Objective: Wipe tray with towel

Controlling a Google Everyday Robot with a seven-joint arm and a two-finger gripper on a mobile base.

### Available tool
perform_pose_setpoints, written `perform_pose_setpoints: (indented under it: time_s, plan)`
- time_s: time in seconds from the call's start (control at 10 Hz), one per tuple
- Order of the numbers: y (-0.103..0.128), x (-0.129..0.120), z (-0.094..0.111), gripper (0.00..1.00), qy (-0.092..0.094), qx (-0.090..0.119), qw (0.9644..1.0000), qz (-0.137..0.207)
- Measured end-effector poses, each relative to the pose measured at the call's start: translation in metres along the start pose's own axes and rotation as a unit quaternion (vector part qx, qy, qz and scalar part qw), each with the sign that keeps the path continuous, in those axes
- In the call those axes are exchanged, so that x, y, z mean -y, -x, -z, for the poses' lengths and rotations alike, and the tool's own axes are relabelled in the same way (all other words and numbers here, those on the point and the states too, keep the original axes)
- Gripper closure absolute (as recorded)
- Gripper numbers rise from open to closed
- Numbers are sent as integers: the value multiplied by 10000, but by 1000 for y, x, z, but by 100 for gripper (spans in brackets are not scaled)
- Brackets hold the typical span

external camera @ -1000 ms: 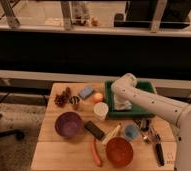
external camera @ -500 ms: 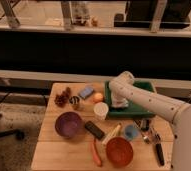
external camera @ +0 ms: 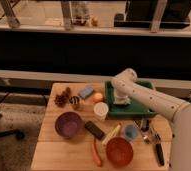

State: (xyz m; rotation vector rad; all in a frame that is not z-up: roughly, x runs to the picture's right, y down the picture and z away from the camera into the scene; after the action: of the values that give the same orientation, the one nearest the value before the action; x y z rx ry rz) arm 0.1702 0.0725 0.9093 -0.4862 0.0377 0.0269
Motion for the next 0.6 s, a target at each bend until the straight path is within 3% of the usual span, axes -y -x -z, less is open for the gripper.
perform_pose_setpoints:
  time_s: [0.6]
  plan:
    - [-29, -2, 12, 100, 52, 221, 9993, -290]
